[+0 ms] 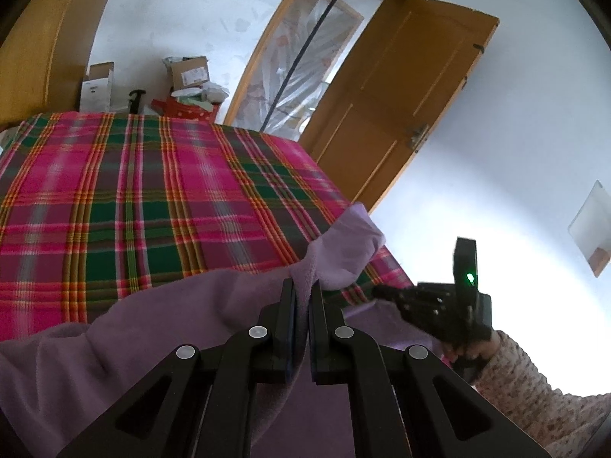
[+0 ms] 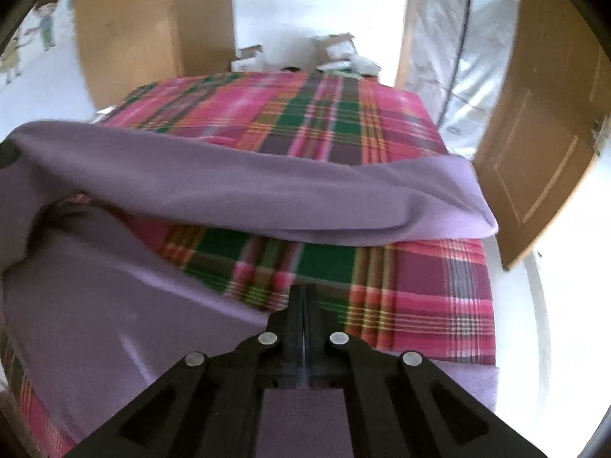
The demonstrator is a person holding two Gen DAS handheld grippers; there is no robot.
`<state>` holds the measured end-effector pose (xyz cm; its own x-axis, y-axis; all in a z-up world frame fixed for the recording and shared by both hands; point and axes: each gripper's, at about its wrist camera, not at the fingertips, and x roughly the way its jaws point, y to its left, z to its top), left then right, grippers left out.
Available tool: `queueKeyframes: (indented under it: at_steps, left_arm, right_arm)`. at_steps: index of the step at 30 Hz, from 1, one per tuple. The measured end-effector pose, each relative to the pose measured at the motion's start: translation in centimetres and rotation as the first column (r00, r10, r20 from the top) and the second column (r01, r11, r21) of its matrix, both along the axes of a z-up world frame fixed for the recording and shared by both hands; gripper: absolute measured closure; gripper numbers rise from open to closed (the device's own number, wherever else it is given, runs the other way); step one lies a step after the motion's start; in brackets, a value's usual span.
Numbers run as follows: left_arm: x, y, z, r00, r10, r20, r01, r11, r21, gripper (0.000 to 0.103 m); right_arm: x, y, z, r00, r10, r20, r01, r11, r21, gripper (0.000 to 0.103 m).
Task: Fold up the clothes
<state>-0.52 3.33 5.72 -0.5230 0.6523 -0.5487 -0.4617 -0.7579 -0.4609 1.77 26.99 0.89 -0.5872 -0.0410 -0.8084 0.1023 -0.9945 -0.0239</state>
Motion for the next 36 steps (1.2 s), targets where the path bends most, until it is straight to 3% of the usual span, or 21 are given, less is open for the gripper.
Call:
queueKeyframes:
  at_steps: [4,6,10,15,19,27,36]
  left_arm:
    - [0.7,0.4,-0.8,1.000,-0.026,0.017,0.027,1.000,-0.009,0.097]
    - [1.0,0.6,-1.1,0.999,-0.036,0.026,0.037,0.999,-0.013,0.097]
    - [1.3,0.6,-1.6,0.998,-0.045,0.037,0.045,0.999,-0.006,0.097]
    - [1.8,0.5,-2.2,0.997,-0.056,0.052,0.056,0.998,0.002,0.097]
    - [2.1,0.7,-2.9,0.995,-0.073,0.067,0.073,0.997,0.006,0.097]
    - [2.8,1.3,-4.6,0.986,-0.131,0.100,0.132,0.991,-0.008,0.097]
    - [3.0,1.5,-6.1,0.978,-0.154,0.139,0.159,0.987,-0.020,0.097]
  right_arm:
    - [0.3,0.7,0.3,0.998,-0.054,0.016,0.055,0.996,-0.075,0.101]
    - [0.7,1.4,1.1,0.997,-0.077,-0.009,0.074,0.977,-0.200,0.097]
    - [0.2,2.9,1.1,0.994,-0.107,0.011,0.100,0.884,-0.457,0.072]
    - [-1.6,4.0,-0.4,0.982,-0.167,0.089,0.187,0.775,-0.603,0.070]
    - [-2.1,4.3,0.5,0.964,-0.252,0.085,0.252,0.764,-0.594,0.069]
    - [-5.6,2.2,2.7,0.958,-0.273,0.088,0.283,0.847,-0.450,0.068]
    - [-11.3,-0.9,1.4,0.940,-0.280,0.195,0.330,0.891,-0.312,0.068]
